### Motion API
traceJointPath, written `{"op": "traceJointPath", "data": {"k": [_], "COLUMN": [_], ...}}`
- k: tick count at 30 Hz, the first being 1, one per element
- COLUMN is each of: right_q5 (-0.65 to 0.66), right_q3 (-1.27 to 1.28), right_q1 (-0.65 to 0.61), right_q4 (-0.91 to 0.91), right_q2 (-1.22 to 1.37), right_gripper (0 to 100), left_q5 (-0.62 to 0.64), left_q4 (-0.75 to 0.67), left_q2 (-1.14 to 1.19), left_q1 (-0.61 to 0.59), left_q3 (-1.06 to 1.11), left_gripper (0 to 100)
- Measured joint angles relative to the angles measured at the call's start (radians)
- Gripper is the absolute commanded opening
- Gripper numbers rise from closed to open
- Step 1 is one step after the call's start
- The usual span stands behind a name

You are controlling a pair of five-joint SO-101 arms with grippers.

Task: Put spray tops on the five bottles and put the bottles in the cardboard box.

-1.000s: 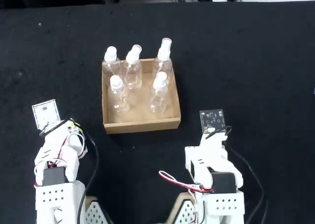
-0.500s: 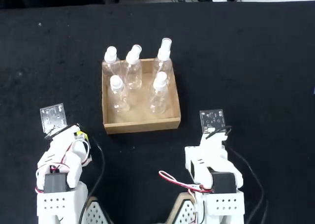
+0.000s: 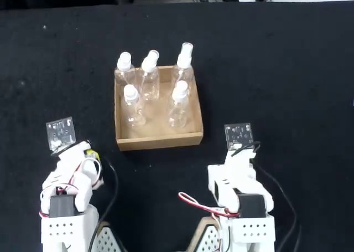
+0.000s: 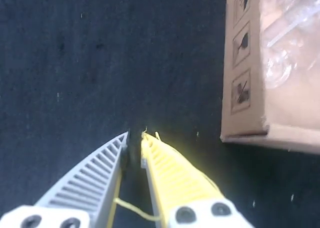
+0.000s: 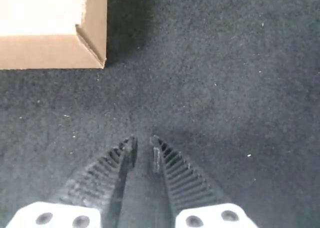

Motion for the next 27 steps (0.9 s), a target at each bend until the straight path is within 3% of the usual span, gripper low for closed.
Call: {"op": "traceJointPath", "data": {"k": [5, 27], "right_q5": [0.000, 0.002], "right_q3": [0.000, 0.000], "right_q1": [0.000, 0.000], "right_q4": [0.000, 0.000], "right_q2": [0.000, 0.000], "right_gripper": [1.1, 1.1], "left_q5": [0.000, 0.002], "left_q4": [0.147, 0.160], "left_q2": [0.000, -0.003], "left_q1": [0.000, 0.000], "left_q3": [0.000, 0.000], "left_gripper": [3, 3]}}
